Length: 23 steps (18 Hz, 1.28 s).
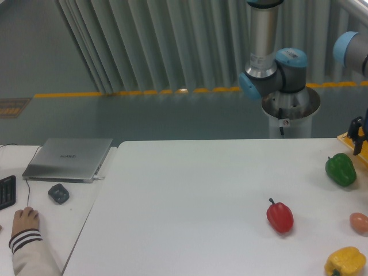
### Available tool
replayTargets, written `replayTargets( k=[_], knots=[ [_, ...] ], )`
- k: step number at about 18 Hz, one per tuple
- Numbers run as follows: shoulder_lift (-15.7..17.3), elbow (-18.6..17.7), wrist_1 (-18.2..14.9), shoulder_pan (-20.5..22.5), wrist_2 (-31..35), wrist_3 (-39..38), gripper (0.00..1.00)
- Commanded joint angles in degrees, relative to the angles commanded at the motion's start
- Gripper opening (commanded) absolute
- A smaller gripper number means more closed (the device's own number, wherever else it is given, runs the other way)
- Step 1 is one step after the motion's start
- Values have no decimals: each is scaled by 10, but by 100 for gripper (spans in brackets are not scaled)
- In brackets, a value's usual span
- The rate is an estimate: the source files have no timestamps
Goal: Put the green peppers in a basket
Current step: 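Lower the gripper down onto the green bell pepper, then close the gripper around the green bell pepper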
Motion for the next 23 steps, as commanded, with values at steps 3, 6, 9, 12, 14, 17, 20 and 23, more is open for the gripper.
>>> replayTargets(
  k=[3,6,9,12,14,17,20,23],
  knots=[
    [10,-12,-20,-21,31,-25,100],
    [8,-9,-30,-44,55,-28,100],
    [5,-7,-36,-57,77,22,100],
    [0,-5,-37,-58,91,117,100],
    [-4,-7,-37,-58,100,190,100],
    [-8,-9,-39,-58,140,272,100],
    [-14,-11,-40,-59,172,338,100],
    [-20,-12,-40,-70,175,348,100]
  ],
)
